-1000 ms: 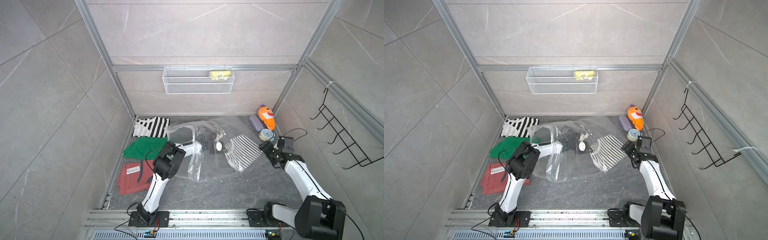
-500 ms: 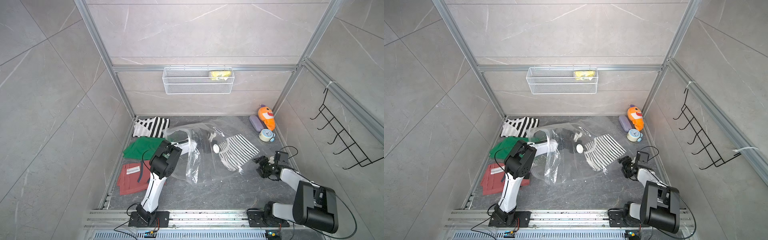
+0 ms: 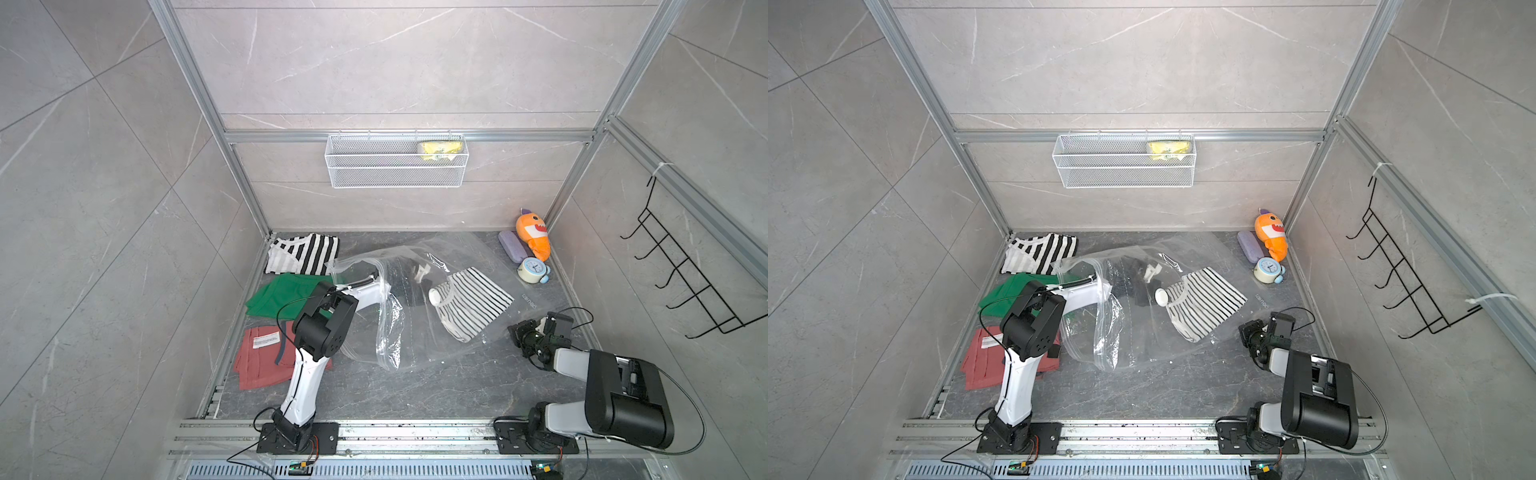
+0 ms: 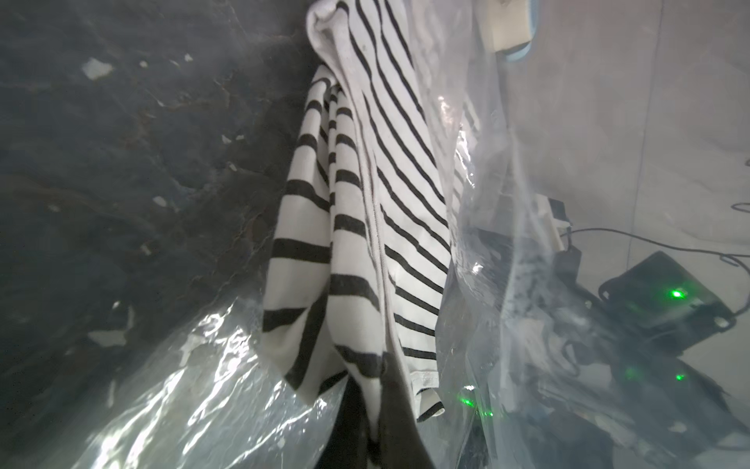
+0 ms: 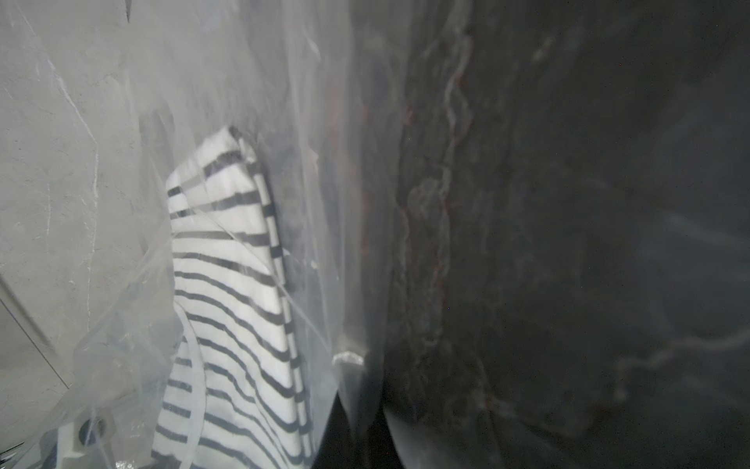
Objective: Take the tank top out of the vacuum bag
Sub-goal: Take out the tank top from the vacuum bag.
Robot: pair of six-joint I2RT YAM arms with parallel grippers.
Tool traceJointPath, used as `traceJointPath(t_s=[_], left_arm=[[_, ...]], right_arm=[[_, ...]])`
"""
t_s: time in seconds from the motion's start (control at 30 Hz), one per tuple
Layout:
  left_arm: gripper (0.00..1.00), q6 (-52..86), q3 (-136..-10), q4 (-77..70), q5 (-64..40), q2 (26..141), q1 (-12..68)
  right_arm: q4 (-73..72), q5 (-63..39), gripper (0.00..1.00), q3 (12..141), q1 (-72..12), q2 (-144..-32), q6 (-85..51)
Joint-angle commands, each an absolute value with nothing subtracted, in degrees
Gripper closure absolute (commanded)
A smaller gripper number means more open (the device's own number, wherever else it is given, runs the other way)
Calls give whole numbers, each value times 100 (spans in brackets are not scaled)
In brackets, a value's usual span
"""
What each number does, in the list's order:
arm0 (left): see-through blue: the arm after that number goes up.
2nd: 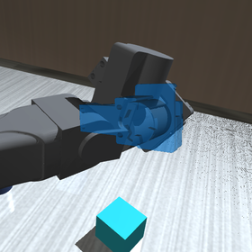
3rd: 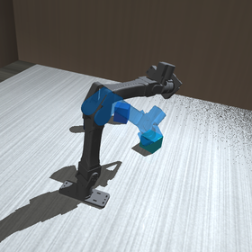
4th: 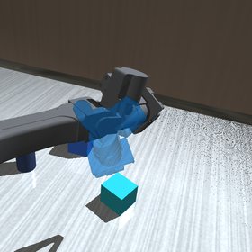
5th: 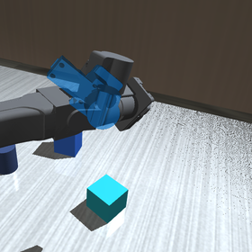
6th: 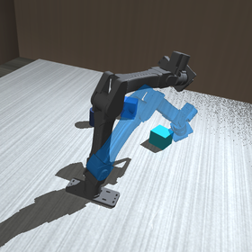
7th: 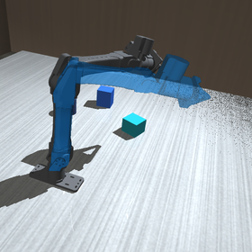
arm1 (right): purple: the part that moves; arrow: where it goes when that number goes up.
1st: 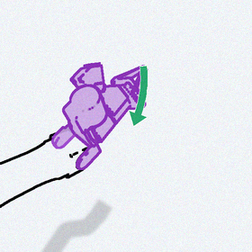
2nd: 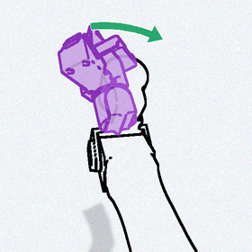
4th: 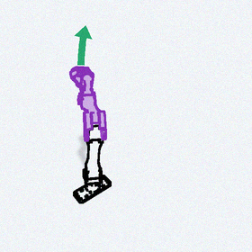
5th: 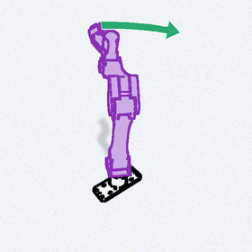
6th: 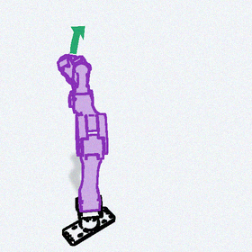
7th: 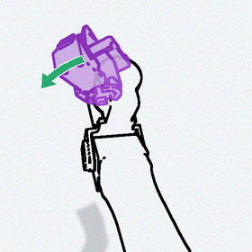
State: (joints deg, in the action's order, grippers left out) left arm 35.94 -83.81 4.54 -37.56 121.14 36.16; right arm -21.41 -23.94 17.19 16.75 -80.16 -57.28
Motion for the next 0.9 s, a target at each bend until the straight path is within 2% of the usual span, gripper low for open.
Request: traceJointPath(t_s=[0.0,0.3,0.53,0.87], left_arm=[[100,3243,-8272,623,-3720,11604,3473],[100,3043,-8021,791,-3684,11439,3235],[100,2795,-7621,1165,-3778,10963,2902],[100,2513,-7299,2180,-3388,10478,2462]], right_arm=[[-2302,-2070,100,1661,1660,-7839,-5679],[395,-607,100,2276,1510,-5845,-4683],[365,-480,100,2279,1507,-6141,-4739],[1032,514,100,2321,1295,-5587,-4685]])
